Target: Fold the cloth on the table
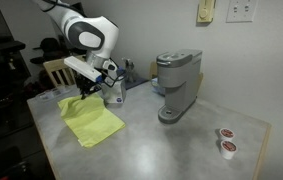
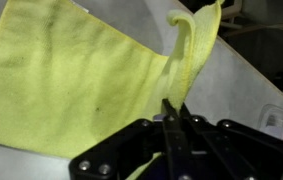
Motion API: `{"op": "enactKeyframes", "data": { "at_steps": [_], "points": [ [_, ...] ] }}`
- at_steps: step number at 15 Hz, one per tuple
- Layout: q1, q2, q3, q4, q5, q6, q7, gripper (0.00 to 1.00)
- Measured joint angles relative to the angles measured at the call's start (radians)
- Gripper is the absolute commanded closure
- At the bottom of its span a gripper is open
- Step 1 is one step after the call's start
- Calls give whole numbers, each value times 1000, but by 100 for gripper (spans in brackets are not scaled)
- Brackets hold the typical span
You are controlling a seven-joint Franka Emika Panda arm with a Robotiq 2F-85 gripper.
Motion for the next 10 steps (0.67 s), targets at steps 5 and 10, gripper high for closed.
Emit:
{"op": "enactKeyframes", "data": {
  "at_steps": [5,10],
  "points": [
    [-30,0,-28,0,-1,-32,-93,99],
    [-59,5,-53,6,3,-34,-155,99]
  ]
}}
